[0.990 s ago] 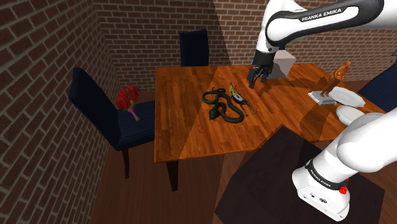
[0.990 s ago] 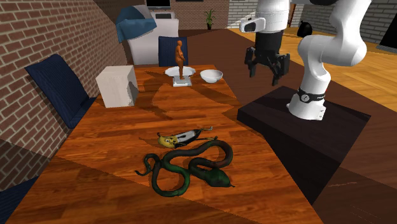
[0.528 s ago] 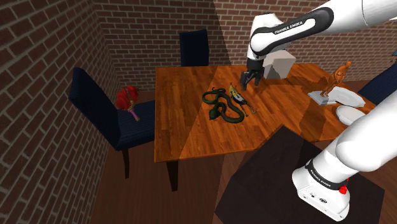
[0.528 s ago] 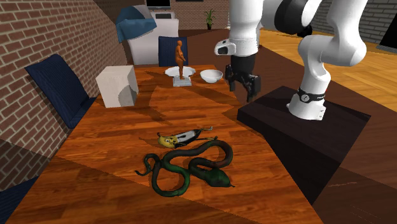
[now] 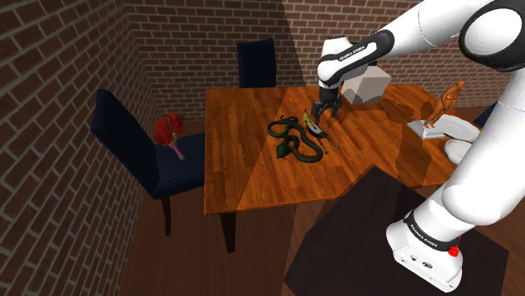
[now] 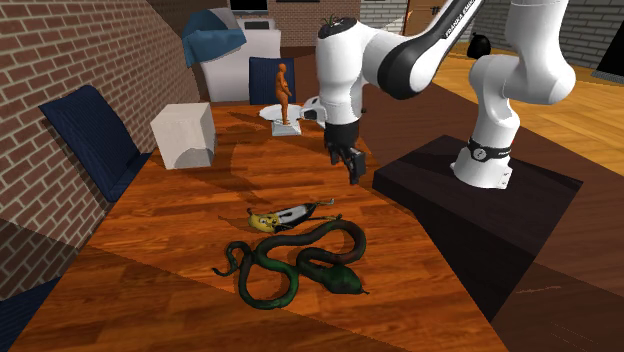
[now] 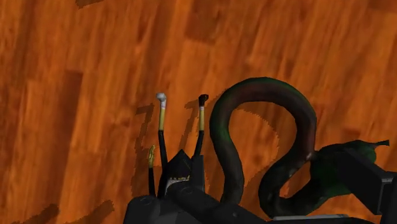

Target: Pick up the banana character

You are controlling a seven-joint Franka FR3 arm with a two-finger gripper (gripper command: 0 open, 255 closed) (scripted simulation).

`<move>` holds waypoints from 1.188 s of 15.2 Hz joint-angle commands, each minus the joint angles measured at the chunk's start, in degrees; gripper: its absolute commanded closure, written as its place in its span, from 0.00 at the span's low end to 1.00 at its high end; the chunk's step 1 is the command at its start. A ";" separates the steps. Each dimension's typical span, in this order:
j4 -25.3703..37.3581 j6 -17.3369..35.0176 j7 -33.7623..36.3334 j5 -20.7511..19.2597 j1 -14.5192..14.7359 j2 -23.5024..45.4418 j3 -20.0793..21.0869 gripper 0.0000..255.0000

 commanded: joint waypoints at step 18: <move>29.90 1.78 2.75 1.27 -5.57 34.53 -2.87 0.00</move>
